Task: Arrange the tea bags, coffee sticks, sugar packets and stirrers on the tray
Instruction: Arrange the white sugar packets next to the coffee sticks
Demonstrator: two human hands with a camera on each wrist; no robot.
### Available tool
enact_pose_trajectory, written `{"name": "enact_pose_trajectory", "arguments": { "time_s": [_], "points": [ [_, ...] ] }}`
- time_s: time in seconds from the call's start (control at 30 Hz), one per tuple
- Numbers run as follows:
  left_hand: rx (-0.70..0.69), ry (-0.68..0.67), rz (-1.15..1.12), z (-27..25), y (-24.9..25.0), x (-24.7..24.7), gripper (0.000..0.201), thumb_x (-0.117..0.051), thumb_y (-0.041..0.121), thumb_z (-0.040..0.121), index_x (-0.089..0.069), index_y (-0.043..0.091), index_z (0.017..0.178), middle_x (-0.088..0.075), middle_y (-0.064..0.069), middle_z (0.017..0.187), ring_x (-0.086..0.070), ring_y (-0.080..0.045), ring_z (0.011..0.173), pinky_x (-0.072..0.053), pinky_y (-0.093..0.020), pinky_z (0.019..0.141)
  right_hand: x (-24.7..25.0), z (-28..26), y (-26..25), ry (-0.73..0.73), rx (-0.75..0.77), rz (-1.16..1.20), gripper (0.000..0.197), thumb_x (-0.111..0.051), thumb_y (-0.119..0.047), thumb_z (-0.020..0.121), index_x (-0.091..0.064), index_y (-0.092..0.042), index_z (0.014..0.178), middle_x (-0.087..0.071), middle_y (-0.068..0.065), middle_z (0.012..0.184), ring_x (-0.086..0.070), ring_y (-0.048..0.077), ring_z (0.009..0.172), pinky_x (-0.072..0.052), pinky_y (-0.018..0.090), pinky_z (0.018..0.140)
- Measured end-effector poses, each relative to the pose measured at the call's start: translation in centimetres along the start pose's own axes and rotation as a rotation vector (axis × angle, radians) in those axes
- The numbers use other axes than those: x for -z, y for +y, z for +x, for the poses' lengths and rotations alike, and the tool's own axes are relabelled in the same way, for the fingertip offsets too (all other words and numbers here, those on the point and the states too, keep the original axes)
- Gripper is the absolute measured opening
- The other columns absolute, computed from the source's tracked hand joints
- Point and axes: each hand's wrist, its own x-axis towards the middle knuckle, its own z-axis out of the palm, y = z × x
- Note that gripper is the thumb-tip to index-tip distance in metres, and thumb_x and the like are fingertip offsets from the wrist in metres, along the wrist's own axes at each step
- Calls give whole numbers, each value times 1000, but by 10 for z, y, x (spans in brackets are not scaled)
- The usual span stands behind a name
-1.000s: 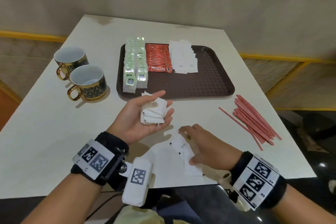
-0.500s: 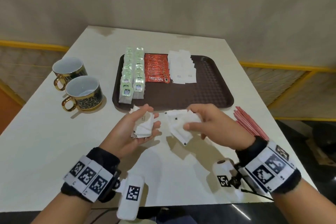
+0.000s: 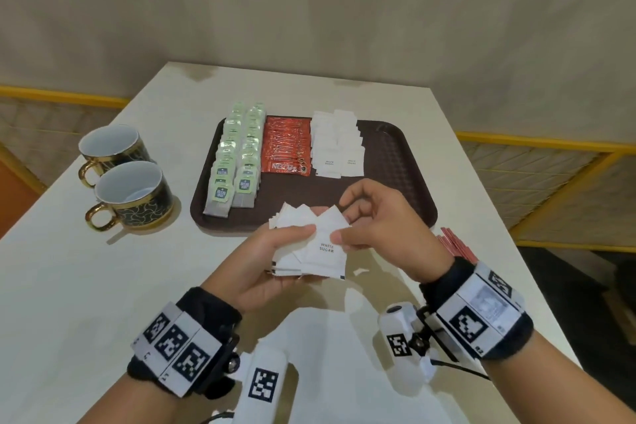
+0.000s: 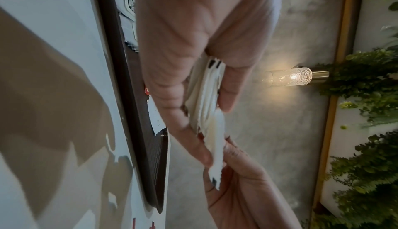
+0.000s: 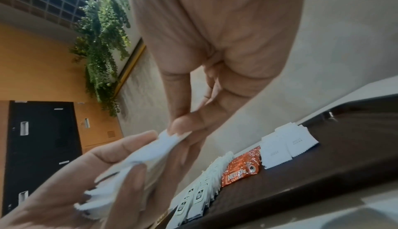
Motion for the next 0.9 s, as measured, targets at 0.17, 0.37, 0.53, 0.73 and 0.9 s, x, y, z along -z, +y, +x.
{"name": "enact_pose_trajectory", "arguments": {
  "time_s": [0.17,0.37,0.53,0.73,0.9],
  "points": [
    [-36,-13,-26,7,-11,-3,38,-57,3,90,-55,4,128,-65,-21,123,-64,-37,112,-61,-39,70,11,3,10,51,26,3,13,-70,3,84,-61,-6,89,-63,2,58,-61,8,53,-48,28,51],
    [-142,90,-47,14,-8,-7,37,-63,4,77,-63,6,114,-70,-21,112,-71,-30,94,-60,-36,60,37,8,11,382,84,-45,12,-64,-3,89,-65,-12,81,-71,20,79,-73,26,78,-55,35,53],
    [-230,148,-96,21,4,1,29,-64,3,78,-63,8,106,-71,-20,110,-72,-28,94,-60,-38,63,39,-1,-1,379,-5,417,7,-60,-1,91,-61,-4,86,-65,4,67,-60,10,56,-54,19,51],
    [-322,172,-32,31,3,6,15,-62,9,85,-64,12,100,-69,-21,110,-67,-31,104,-58,-35,70,-16,10,9,272,-183,490,10,-66,4,85,-66,-3,93,-72,12,83,-71,13,71,-57,19,58],
    [-297,155,-96,32,6,9,17,-55,12,95,-61,6,109,-70,-20,110,-68,-30,100,-59,-39,77,-16,36,1,260,-205,357,6,-66,0,88,-69,-1,92,-70,17,85,-68,18,69,-54,19,50]
  ]
}}
